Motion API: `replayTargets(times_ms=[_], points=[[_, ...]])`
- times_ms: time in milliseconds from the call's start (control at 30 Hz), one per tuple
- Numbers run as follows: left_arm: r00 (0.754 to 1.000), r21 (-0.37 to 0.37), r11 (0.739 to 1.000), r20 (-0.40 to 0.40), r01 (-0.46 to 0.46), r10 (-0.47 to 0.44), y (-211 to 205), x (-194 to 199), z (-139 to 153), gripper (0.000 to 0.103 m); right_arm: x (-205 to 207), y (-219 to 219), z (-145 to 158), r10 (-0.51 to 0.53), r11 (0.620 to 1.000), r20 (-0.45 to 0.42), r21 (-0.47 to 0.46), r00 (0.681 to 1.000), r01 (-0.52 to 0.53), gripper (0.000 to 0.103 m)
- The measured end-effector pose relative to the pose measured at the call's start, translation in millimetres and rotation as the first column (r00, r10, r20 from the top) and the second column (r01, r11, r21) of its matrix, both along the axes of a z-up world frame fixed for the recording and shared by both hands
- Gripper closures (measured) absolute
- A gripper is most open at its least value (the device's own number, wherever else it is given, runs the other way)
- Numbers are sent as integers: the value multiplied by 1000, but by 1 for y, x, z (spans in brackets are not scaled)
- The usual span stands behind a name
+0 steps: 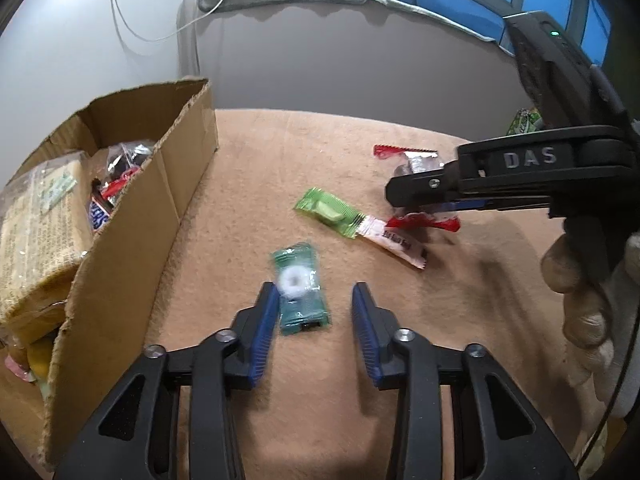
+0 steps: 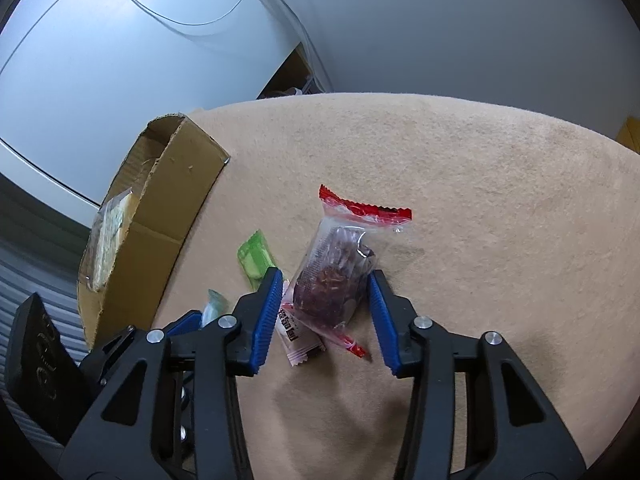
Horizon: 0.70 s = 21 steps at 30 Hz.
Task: Organize snacks
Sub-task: 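Grasp the red-topped snack bag with the right tool while the left tool grasps the green-wrapped candy, then carry both held snacks over the cardboard box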
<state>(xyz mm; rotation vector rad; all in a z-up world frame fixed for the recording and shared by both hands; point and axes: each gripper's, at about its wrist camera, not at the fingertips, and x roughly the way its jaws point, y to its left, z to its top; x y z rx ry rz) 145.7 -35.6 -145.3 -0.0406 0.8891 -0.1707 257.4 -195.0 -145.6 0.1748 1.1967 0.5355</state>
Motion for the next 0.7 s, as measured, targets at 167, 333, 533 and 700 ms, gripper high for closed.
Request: replayTargets(times_ms=[167, 333, 533, 700], points=[[1000, -7, 1000, -2, -13, 13, 4, 3, -1, 81, -3, -2, 1, 7, 1000, 13, -4, 1000, -7, 59], [1000, -2, 1000, 4, -10, 10, 2, 1, 0, 81, -7, -7, 5, 4, 1000, 28, 2, 1000, -4, 64], [1000, 2, 1000, 19, 5, -5, -1, -3, 4, 82, -12, -13, 10, 5, 1000, 44, 11, 999, -5, 65], [998, -14, 1000, 53, 17, -17, -3, -11, 15, 82, -17, -22, 19, -11, 1000, 63, 25, 998, 9, 65]])
